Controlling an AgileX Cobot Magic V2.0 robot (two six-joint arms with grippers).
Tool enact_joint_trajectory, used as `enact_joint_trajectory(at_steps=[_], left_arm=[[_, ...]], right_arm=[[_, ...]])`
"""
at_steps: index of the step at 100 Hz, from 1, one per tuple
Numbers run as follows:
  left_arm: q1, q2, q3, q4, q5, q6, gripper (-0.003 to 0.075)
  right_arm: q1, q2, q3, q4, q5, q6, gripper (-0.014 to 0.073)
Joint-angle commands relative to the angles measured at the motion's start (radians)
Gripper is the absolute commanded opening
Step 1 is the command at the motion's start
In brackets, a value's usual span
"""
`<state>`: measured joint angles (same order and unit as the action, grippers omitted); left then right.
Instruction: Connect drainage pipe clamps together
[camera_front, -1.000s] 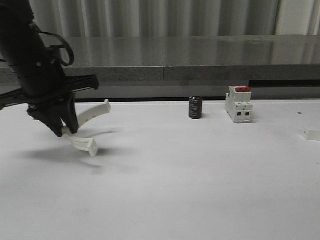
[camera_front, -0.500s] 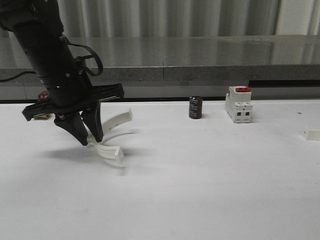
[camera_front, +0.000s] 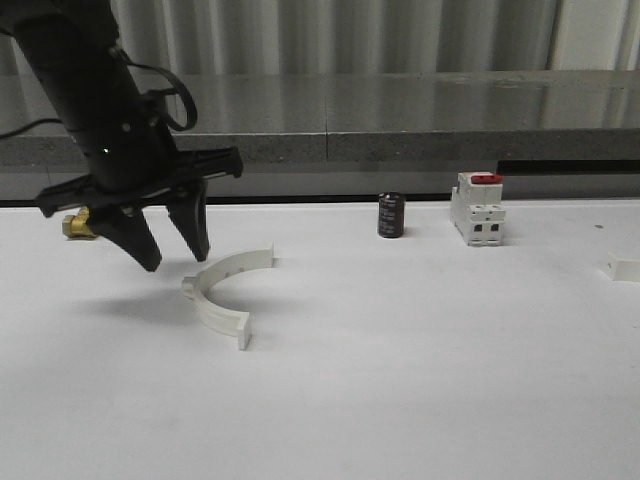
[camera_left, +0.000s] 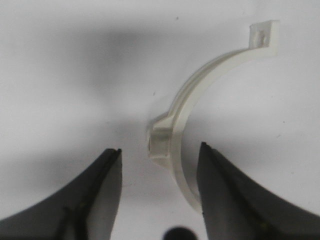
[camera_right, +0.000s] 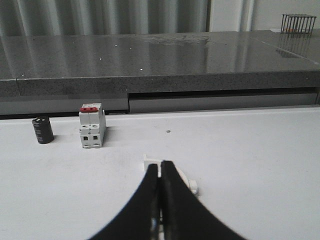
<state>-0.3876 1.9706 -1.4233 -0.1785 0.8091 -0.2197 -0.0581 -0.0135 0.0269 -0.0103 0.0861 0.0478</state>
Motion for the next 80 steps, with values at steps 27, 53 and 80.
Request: enact_joint_trajectory(at_steps=[27, 53, 80], left_arm=[[0.049, -0.265, -0.026, 0.045, 0.066, 0.121, -0.0021], [0.150, -0.451, 0.055, 0.088, 0.033, 0.165, -0.0021], [0.297, -0.695, 0.268, 0.095, -0.100, 0.220, -0.0021]], right_arm=[[-0.006, -0.016, -0.016, 0.002, -0.086, -0.008, -0.0065], [-0.006, -0.016, -0.016, 0.002, -0.086, -0.008, -0.0065], [-0.006, -0.016, -0.016, 0.002, -0.091, -0.008, -0.0065]])
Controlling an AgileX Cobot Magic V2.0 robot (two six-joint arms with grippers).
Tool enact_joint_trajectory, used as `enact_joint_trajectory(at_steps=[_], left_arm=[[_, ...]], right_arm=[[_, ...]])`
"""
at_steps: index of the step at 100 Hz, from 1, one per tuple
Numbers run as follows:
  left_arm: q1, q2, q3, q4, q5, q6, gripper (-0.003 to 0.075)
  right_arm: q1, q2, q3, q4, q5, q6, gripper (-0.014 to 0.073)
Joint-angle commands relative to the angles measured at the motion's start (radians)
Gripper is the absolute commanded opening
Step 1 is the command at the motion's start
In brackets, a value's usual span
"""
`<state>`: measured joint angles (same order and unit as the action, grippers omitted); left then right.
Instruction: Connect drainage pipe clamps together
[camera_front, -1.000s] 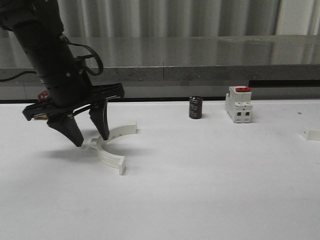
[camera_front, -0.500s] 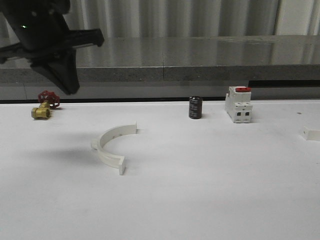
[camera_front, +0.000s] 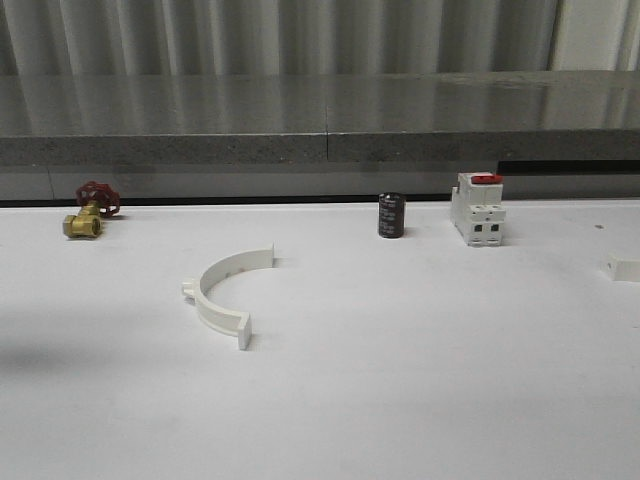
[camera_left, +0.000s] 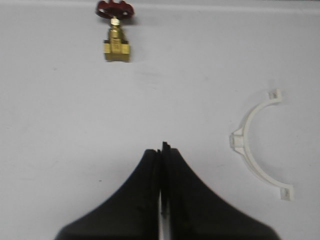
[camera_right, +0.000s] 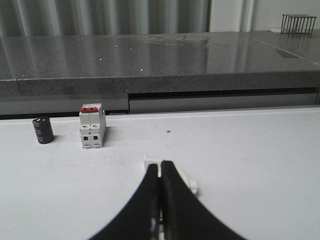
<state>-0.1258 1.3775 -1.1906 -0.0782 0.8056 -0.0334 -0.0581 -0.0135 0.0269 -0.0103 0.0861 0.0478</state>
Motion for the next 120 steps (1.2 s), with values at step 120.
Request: enact_joint_trajectory(at_steps=[120], left_arm=[[0.095, -1.271, 0.697, 0.018, -0.240, 0.041, -0.0021]], right_arm=[[-0.006, 0.272, -0.324, 0.004, 0.265, -0.008, -0.0065]])
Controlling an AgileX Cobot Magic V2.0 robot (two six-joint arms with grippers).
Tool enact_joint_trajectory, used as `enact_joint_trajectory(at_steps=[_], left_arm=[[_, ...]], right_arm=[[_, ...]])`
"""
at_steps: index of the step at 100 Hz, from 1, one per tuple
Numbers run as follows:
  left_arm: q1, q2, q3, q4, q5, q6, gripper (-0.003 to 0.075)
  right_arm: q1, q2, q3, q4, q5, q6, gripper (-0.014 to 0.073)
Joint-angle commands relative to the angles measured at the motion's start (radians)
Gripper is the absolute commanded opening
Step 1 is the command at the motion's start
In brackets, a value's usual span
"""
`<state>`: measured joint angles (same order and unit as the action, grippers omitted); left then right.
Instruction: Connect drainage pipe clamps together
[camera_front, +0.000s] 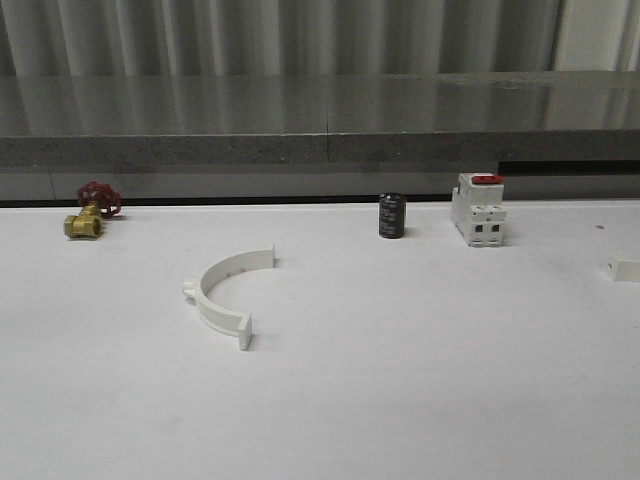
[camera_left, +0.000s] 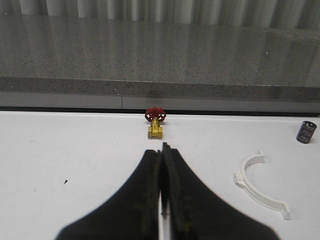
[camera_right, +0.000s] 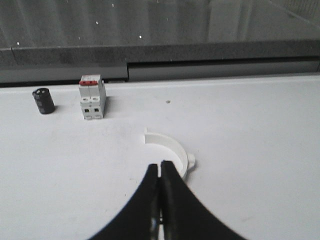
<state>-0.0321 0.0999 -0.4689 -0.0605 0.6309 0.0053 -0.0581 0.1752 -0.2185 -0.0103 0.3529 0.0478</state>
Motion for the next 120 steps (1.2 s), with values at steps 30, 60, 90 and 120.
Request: enact_joint_trajectory(at_steps=[30, 60, 90, 120], left_arm=[[0.001, 0.007, -0.025, 0.000, -0.066, 0.002, -0.0021], [0.001, 0.007, -0.025, 0.000, -0.066, 0.002, -0.0021], [0.001, 0.007, -0.025, 0.000, -0.066, 0.002, -0.0021], [0.001, 0.007, -0.025, 0.000, -0.066, 0.002, -0.0021]], right_arm=[[-0.004, 0.398, -0.264, 0.004, 0.153, -0.008, 0.0001], [-0.004, 0.689, -0.476, 0.042, 0.301, -0.008, 0.0508], [-0.007, 1.027, -0.691, 0.042, 0.428, -0.008, 0.0510], [-0.096, 1.310, -0.852, 0.077, 0.483, -0.007, 0.0510]])
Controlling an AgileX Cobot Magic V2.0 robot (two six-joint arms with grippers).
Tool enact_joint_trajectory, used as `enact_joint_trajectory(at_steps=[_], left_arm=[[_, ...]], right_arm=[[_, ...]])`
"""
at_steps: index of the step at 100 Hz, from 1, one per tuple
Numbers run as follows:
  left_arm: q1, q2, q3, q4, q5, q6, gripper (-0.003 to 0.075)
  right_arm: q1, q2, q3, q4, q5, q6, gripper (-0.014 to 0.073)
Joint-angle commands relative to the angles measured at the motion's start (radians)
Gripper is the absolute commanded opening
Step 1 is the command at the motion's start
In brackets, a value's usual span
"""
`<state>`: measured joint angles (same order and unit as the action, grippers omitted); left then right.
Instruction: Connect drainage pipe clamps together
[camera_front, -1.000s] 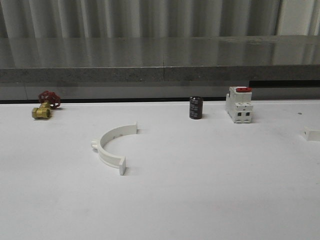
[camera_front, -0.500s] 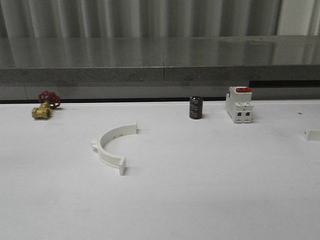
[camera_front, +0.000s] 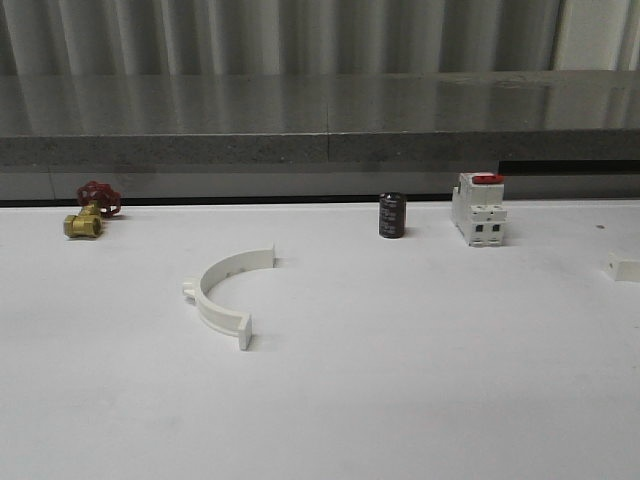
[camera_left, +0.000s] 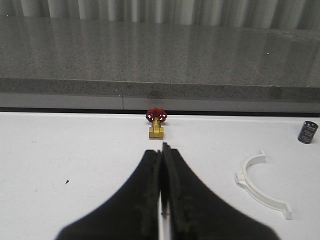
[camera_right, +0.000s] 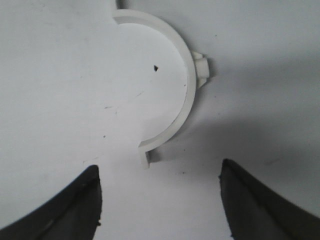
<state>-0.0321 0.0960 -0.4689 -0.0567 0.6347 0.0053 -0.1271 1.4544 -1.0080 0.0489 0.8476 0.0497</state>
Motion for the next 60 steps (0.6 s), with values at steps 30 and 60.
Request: enact_joint_trajectory(at_steps=[30, 60], left_arm=[[0.001, 0.011, -0.025, -0.004, -0.069, 0.002, -0.0021], [0.001, 0.011, -0.025, -0.004, -0.069, 0.002, -0.0021]], right_arm=[[-0.065, 0.241, -0.147, 0.018, -0.019, -0.009, 0.0510], [-0.066, 0.372, -0.212, 0.018, -0.081, -0.009, 0.0510]])
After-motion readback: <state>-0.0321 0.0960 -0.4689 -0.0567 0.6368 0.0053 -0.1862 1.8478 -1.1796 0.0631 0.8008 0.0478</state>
